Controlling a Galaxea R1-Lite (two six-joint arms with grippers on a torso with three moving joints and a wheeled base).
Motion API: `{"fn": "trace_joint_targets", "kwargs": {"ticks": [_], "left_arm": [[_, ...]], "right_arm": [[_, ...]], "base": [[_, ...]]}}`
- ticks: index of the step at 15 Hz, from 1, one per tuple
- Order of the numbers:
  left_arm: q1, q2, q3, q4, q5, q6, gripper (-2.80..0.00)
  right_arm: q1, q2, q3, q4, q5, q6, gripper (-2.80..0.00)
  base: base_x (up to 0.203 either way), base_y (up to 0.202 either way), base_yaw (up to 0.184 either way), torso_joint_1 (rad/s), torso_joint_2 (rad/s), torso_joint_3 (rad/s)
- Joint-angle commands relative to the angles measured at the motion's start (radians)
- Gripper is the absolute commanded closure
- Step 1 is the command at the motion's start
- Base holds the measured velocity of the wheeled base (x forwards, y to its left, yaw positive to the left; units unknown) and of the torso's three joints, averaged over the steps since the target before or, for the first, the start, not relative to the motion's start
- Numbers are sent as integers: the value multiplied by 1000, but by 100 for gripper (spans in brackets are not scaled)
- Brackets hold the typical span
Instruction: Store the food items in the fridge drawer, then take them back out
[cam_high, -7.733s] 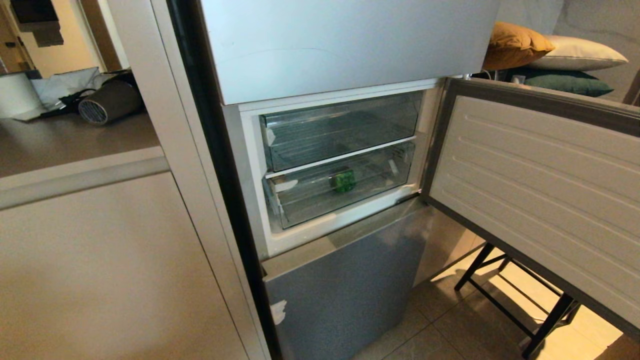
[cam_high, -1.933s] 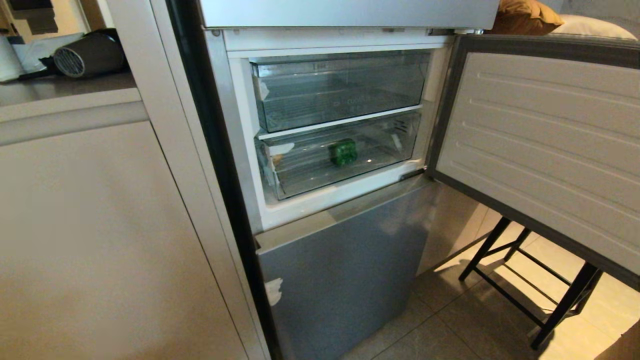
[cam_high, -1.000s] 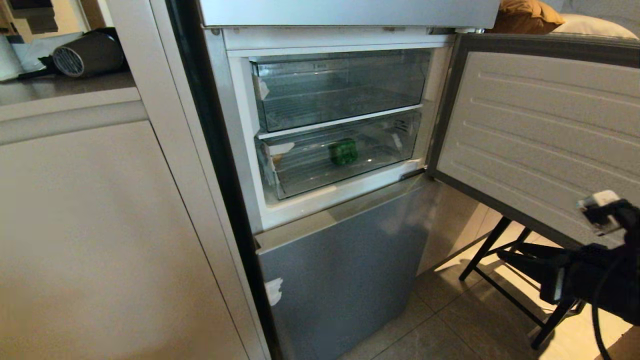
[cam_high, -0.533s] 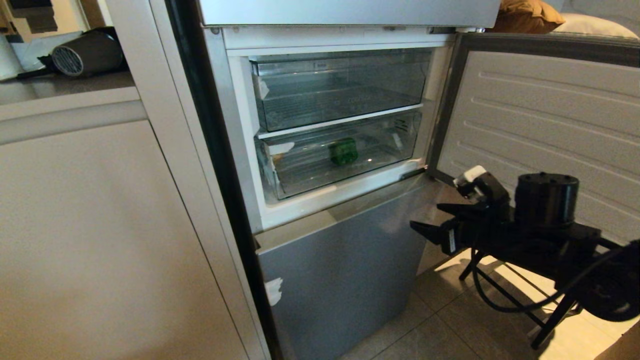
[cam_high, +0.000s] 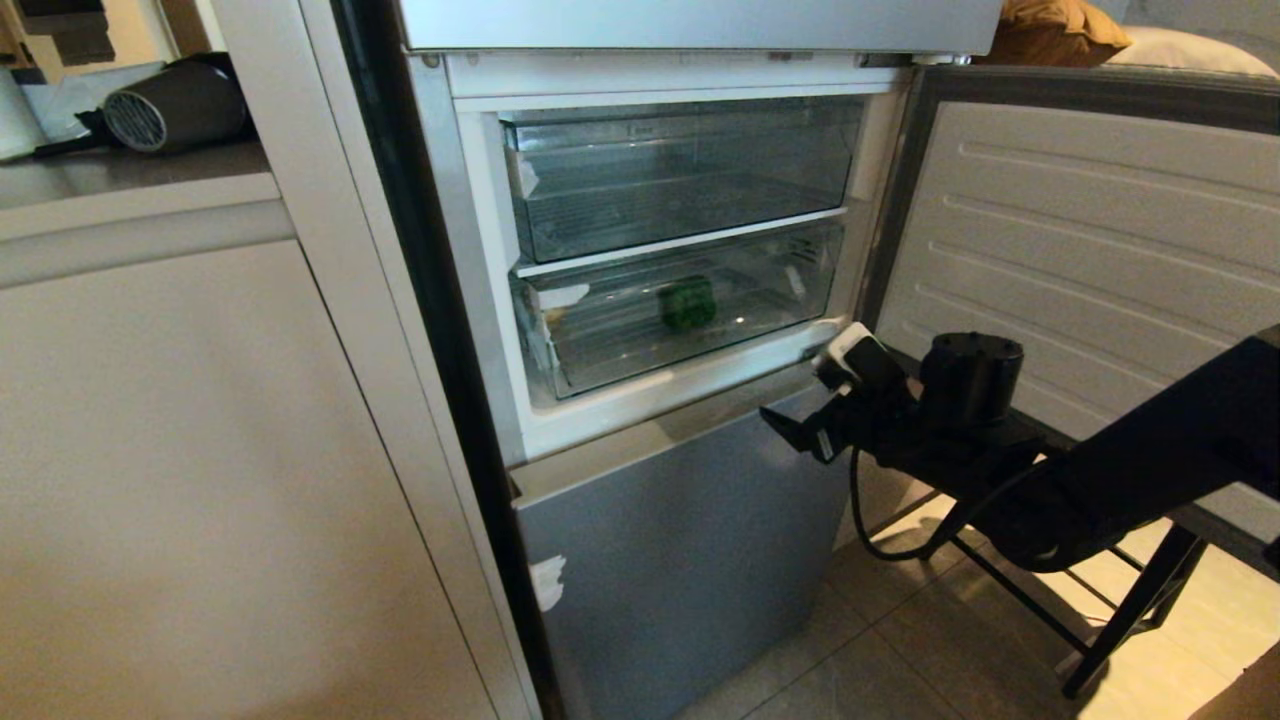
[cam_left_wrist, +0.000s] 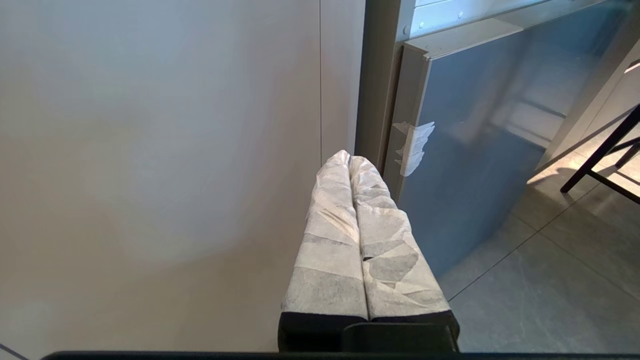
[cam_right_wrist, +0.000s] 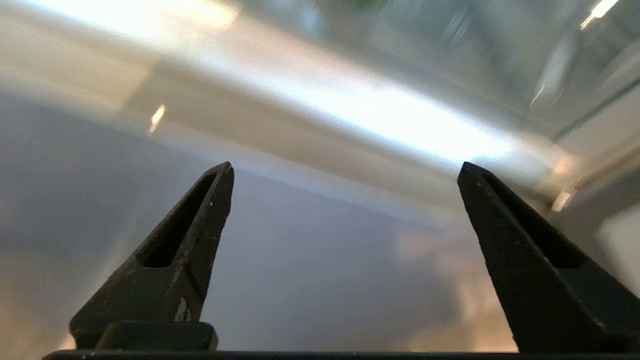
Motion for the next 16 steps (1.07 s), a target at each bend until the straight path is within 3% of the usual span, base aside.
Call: {"fn": "trace_joint_targets", "kwargs": {"ticks": [1, 4, 16], "left_arm": [[0, 0, 11, 0, 0, 0, 0], [0, 0, 11, 0, 0, -1, 0], [0, 0, 11, 0, 0, 0, 0]], "right_arm": [[1, 92, -43, -130, 0, -11, -280], [0, 110, -108, -173, 5, -55, -280], [1, 314, -539, -201, -4, -72, -280]], "base": [[0, 0, 0, 0, 0, 0], [0, 0, 0, 0, 0, 0], [0, 0, 0, 0, 0, 0]]}}
